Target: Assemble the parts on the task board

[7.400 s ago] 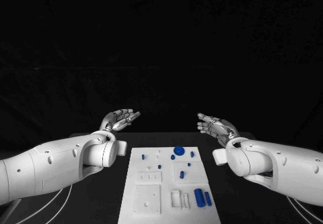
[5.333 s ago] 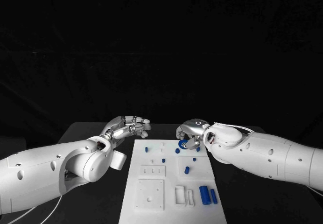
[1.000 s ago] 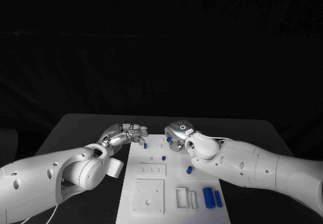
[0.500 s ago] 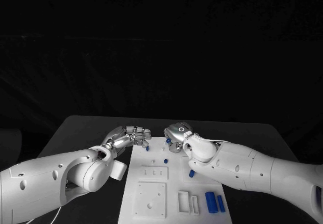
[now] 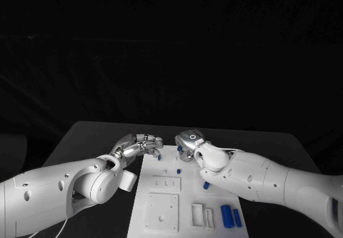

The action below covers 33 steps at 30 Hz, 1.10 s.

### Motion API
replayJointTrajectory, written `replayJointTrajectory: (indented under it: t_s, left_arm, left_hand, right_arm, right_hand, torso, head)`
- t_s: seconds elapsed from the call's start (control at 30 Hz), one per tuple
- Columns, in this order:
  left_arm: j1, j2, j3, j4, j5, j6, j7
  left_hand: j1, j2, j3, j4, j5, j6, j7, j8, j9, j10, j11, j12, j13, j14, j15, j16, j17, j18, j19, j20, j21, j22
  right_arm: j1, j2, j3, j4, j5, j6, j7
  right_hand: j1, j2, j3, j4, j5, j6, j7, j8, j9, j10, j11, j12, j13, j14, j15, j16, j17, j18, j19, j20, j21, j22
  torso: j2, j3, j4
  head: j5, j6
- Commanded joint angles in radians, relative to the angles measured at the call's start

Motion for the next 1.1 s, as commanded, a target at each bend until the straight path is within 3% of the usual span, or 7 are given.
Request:
replayJointTrajectory:
  t_s: [0.03,0.2,0.3,0.57,1.1]
  left_arm:
    - [0.005,0.000,0.001,0.006,0.000,0.007,0.006]
    - [0.008,0.003,0.002,0.005,-0.001,0.008,0.007]
    - [0.008,0.006,0.002,0.005,-0.002,0.009,0.007]
    - [0.009,0.001,0.002,0.008,-0.003,0.009,0.006]
    - [0.011,0.003,0.002,0.007,-0.004,0.008,0.007]
  left_hand:
    - [-0.008,0.003,0.002,-0.003,-0.002,0.002,0.004,-0.004,-0.002,0.003,0.005,-0.005,-0.001,-0.003,0.005,-0.006,0.002,0.013,-0.006,-0.003,-0.006,-0.001]
    - [-0.008,0.002,0.002,-0.004,-0.002,0.002,0.004,-0.004,-0.002,0.003,0.005,-0.005,-0.001,-0.003,0.006,-0.006,0.002,0.013,-0.006,-0.003,-0.006,-0.001]
    - [-0.008,0.002,0.003,-0.004,-0.002,0.002,0.004,-0.004,-0.002,0.003,0.005,-0.005,-0.001,-0.003,0.006,-0.007,0.002,0.013,-0.006,-0.003,-0.006,0.000]
    - [-0.009,0.002,0.003,-0.005,-0.002,0.002,0.004,-0.004,-0.002,0.003,0.006,-0.006,-0.001,-0.003,0.006,-0.007,0.003,0.013,-0.007,-0.003,-0.006,0.000]
    - [-0.008,0.002,0.004,-0.007,-0.002,0.002,0.004,-0.005,-0.002,0.004,0.006,-0.007,-0.001,-0.003,0.006,-0.008,0.004,0.013,-0.007,-0.003,-0.006,0.000]
  right_arm:
    - [-0.001,0.004,0.000,-0.004,-0.016,0.004,-0.006]
    - [-0.001,0.009,0.000,-0.012,-0.014,0.009,-0.002]
    - [-0.001,0.010,0.000,-0.018,-0.012,0.013,-0.001]
    - [-0.001,0.004,0.000,-0.016,-0.005,0.026,0.003]
    - [-0.004,0.009,0.000,-0.017,0.004,0.024,0.011]
  right_hand:
    - [-0.001,-0.009,0.006,-0.001,0.003,0.009,-0.001,0.003,0.002,0.008,0.000,0.002,0.002,-0.020,-0.016,0.004,-0.001,0.054,0.004,-0.002,0.004,0.022]
    - [-0.001,-0.009,0.006,-0.001,0.003,0.009,-0.001,0.002,0.002,0.008,0.000,0.002,0.002,-0.020,-0.016,0.005,-0.001,0.054,0.004,-0.002,0.005,0.022]
    - [-0.001,-0.009,0.006,-0.001,0.003,0.009,-0.001,0.002,0.001,0.008,0.000,0.001,0.002,-0.020,-0.016,0.005,-0.001,0.054,0.003,-0.002,0.005,0.022]
    - [-0.001,-0.010,0.007,-0.001,0.003,0.008,0.000,0.002,0.001,0.008,0.000,0.001,0.002,-0.020,-0.016,0.005,-0.002,0.054,0.003,-0.001,0.005,0.022]
    - [-0.002,-0.011,0.007,-0.001,0.003,0.008,0.000,0.001,0.001,0.008,0.000,0.000,0.003,-0.021,-0.016,0.006,-0.003,0.054,0.002,-0.001,0.006,0.022]
  torso:
    - [0.002,-0.0016,0.0009]
    - [0.002,-0.0018,0.0010]
    - [0.004,-0.0041,0.0046]
    - [0.007,-0.0054,0.0101]
    - [0.009,-0.0093,0.0095]
  head:
    - [0.007,0.001]
    - [0.012,0.005]
    - [0.012,0.006]
    - [0.009,-0.001]
    - [0.013,-0.004]
